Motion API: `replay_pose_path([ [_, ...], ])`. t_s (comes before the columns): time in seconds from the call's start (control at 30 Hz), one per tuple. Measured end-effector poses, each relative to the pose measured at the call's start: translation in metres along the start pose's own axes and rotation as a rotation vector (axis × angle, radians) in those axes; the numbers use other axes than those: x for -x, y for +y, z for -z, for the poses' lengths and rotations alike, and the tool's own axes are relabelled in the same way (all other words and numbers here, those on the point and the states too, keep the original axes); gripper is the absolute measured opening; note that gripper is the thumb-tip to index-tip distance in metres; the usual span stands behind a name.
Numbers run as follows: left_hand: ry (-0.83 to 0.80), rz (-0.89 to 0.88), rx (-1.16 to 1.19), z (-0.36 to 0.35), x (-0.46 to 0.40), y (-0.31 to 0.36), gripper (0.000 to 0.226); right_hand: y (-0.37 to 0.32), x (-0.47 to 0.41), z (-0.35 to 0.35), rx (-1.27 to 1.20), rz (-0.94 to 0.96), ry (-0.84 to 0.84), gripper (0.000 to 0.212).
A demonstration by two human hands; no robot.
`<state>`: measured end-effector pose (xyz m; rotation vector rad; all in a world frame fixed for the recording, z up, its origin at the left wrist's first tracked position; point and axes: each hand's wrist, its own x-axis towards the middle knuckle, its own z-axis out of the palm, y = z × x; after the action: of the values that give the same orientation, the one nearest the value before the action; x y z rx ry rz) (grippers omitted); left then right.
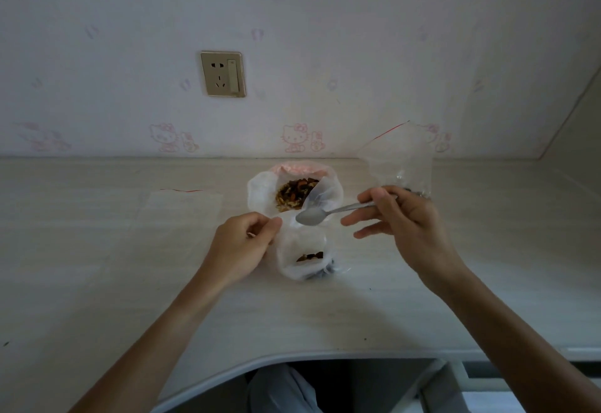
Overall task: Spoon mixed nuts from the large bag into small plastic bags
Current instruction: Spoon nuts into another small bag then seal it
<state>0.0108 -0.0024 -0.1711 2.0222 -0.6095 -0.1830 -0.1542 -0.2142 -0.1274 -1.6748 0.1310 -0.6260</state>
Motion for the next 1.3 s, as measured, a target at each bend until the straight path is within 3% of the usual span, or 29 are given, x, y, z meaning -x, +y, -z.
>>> replay_pose_path([
  [0.2,0.336,0.073,-0.026,0.012,-0.027,-0.005,0.047,0.012,-0.033,-0.023,-0.135,-0.149,0.183,0.037],
  [0.33,0.203,0.166,-0.105,0.004,-0.047,-0.003,0.072,0.025,-0.055,-0.044,-0.078,-0.245,0.23,0.041],
  [0.57,0.175,0.05,0.16,-0.014,-0.053,-0.008,0.013,0.047,-0.068,-0.059,-0.088,-0.381,0.234,0.039],
  [0.73,0.142,0.039,0.335,-0.017,-0.052,-0.003,0.01,0.054,-0.077,-0.063,-0.129,-0.398,0.346,0.031],
  [1.0,0.133,-0.007,0.347,-0.015,-0.049,0.0,0.007,0.062,-0.075,-0.069,0.045,-0.314,0.323,0.032],
  [1.3,0.179,-0.068,0.277,-0.012,-0.044,0.004,0.014,0.057,-0.072,-0.065,-0.148,-0.43,0.316,0.027],
])
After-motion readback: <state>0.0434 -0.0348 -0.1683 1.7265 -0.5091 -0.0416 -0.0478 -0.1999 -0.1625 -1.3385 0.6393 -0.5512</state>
